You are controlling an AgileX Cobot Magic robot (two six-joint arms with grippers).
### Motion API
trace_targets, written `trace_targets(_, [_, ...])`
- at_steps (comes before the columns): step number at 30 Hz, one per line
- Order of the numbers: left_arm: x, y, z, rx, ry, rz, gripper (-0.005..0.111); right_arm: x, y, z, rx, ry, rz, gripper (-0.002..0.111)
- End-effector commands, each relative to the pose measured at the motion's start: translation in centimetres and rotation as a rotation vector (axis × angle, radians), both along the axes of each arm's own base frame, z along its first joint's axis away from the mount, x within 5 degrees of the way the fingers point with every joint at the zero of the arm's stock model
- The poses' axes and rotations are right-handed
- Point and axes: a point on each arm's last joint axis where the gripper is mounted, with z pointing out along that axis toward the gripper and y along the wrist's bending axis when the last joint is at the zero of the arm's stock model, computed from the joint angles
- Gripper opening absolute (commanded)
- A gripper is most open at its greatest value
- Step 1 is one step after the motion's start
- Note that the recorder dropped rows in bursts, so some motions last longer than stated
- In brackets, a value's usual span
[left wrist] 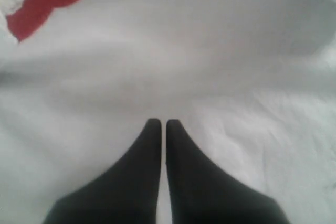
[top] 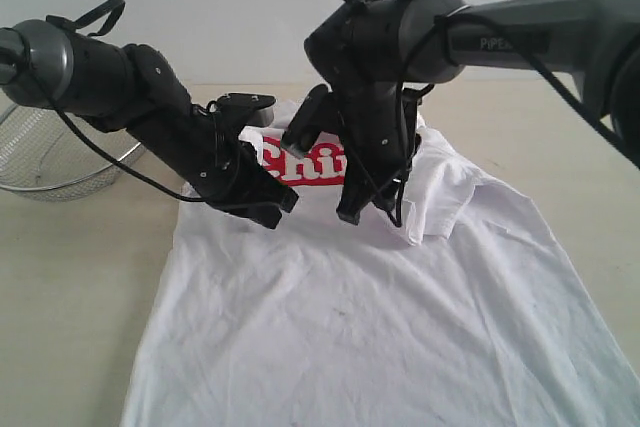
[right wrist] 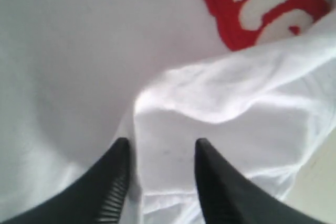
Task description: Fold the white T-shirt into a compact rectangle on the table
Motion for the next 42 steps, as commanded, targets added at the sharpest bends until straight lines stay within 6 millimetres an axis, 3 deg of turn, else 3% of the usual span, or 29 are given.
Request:
trace_targets(1, [0.7,-0.3,1.1,-0.020,-0.025,-0.009,0.004,-0.3,-0.5,3.4,0.023,-0.060,-0.079,0.057])
trace_targets(8, [1.6,-0.8,2.7,-0.047,-0.065,-0.014,0.004,-0.3,-3.5,5.8,0.026,-0.082,-0.232,0.056])
trace_targets(11, [2.1,-1.0,3.6,-0.060,-0.085,-0.022,0.004,0.5,-6.7,5.9,0.052,-0.073,-0.361,0.051])
trace_targets(13, [2.6,-1.2,4.4,-0.071,-0.114,-0.031,0.004,0.9,-9.6,5.3,0.123,-0.019,-0.475,0.033])
trace_targets(14, [2.8,-1.4,4.8,-0.075,-0.127,-0.043,0.004,0.8,-12.2,4.4,0.158,0.029,-0.561,0.015])
trace_targets(15, [2.9,-1.4,5.0,-0.081,-0.127,-0.043,0.004,0.6,-13.3,3.8,0.173,0.055,-0.597,0.006])
trace_targets(16, [3.0,-1.6,5.3,-0.092,-0.135,-0.046,0.004,0.1,-15.8,2.7,0.215,0.125,-0.650,0.000])
trace_targets(18, [3.0,-1.7,5.3,-0.109,-0.142,-0.055,0.004,-1.0,-18.6,1.0,0.348,0.246,-0.691,0.000])
trace_targets(21, [3.0,-2.3,4.6,-0.129,-0.134,-0.082,0.004,-1.7,-19.4,0.5,0.832,0.305,-0.634,0.000])
trace_targets(23, [2.9,-2.7,4.0,-0.121,-0.138,-0.100,0.004,-2.0,-19.1,0.7,1.030,0.286,-0.518,0.000])
trace_targets(29, [3.6,-6.5,2.7,-0.141,-0.130,-0.195,0.004,-1.1,-19.2,0.3,1.060,0.159,-0.520,0.000])
trace_targets(36, [4.9,-7.6,2.3,-0.158,-0.147,-0.197,0.004,-0.7,-19.5,0.2,1.039,0.104,-0.548,0.002])
trace_targets(39, [4.8,-7.6,2.0,-0.157,-0.127,-0.199,0.004,-0.3,-20.0,0.0,1.012,0.056,-0.606,0.015])
trace_targets(42, [5.0,-7.6,1.9,-0.149,-0.144,-0.191,0.004,-0.1,-20.5,-0.3,0.961,0.013,-0.663,0.035])
